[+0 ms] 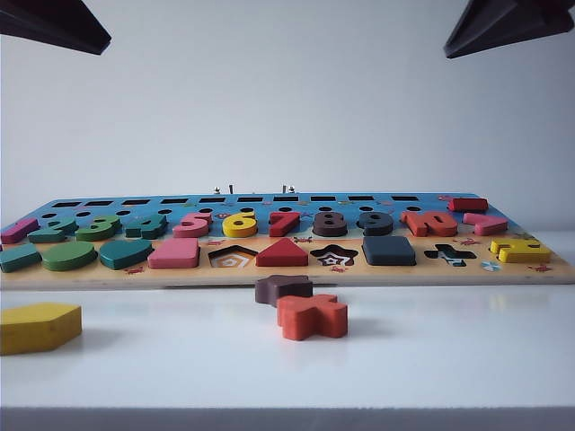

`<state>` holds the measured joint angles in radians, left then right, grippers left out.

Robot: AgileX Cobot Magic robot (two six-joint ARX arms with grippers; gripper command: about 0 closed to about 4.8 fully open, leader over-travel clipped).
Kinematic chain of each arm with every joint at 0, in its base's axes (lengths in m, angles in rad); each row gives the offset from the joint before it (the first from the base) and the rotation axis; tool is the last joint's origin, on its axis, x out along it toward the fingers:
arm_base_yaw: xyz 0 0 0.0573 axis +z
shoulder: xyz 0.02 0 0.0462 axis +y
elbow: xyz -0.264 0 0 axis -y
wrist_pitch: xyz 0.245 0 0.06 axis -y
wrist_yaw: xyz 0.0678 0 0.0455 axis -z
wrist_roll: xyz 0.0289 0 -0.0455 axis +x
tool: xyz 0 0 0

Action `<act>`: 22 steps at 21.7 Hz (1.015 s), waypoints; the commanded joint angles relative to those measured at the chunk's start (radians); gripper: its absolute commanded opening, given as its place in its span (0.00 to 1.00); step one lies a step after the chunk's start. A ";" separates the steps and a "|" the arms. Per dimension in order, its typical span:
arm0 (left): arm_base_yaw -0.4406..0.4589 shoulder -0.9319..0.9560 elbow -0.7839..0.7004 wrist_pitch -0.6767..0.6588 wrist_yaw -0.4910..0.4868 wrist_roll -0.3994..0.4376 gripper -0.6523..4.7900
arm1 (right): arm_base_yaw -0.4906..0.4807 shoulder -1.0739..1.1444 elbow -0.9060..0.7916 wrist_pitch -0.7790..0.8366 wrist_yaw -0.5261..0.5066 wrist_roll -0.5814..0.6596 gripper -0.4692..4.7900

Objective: Insert the cube into the slot.

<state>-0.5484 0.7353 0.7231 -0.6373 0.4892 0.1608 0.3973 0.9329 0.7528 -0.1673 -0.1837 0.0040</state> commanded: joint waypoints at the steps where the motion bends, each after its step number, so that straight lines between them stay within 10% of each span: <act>1: 0.000 -0.005 0.004 -0.005 0.008 0.004 0.15 | -0.117 -0.077 -0.095 0.134 -0.035 0.004 0.11; 11: 0.005 -0.054 0.003 -0.027 0.011 0.004 0.15 | -0.349 -0.480 -0.448 0.228 -0.022 0.003 0.11; 22: 0.158 -0.119 -0.049 -0.027 0.033 0.008 0.15 | -0.386 -0.729 -0.650 0.295 0.108 0.079 0.10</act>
<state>-0.3969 0.6254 0.6788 -0.6704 0.5159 0.1616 0.0170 0.2108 0.1139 0.1078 -0.0784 0.0818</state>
